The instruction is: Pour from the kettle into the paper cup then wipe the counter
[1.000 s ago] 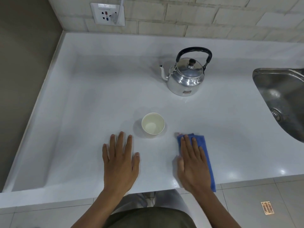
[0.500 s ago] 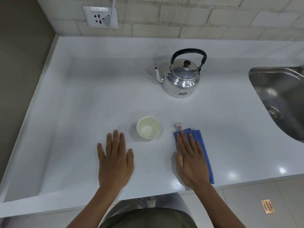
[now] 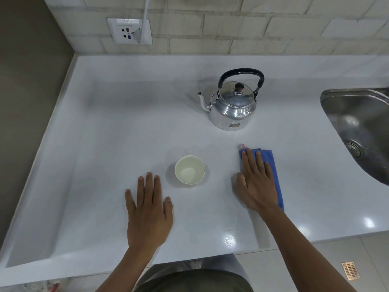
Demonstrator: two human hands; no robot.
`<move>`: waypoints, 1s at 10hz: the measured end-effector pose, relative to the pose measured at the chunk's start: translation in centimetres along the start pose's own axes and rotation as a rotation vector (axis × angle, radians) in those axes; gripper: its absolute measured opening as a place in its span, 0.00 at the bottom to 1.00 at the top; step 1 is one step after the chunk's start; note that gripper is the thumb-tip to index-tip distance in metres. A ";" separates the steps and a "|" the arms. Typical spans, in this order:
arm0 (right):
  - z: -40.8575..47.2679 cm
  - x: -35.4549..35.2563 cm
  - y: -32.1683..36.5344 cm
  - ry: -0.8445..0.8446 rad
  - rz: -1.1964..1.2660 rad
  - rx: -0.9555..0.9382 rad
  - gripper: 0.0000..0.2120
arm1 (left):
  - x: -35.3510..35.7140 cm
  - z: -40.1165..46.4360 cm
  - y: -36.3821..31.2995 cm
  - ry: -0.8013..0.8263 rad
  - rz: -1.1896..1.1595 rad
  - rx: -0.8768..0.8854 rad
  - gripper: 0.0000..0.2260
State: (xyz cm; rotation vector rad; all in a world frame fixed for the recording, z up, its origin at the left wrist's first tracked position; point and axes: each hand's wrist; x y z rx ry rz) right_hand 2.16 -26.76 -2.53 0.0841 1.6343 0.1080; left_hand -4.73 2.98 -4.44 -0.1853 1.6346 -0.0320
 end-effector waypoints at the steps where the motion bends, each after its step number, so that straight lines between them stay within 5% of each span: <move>1: -0.2 0.0 -0.3 0.020 -0.004 -0.051 0.34 | 0.0 0.1 -0.1 0.000 -0.003 -0.001 0.30; 8: -0.4 0.2 -0.9 0.010 0.021 -0.100 0.34 | -0.4 0.0 -0.1 -0.027 0.005 0.004 0.30; 10: -0.1 0.5 0.5 -0.117 0.296 0.013 0.32 | -1.7 1.3 0.7 -0.110 -0.092 0.023 0.27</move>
Point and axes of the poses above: each hand's wrist, its own z-axis towards the middle knuckle, its own x-axis out of the palm, y = z × x, and after that the axes turned 3 degrees about -x, right-handed
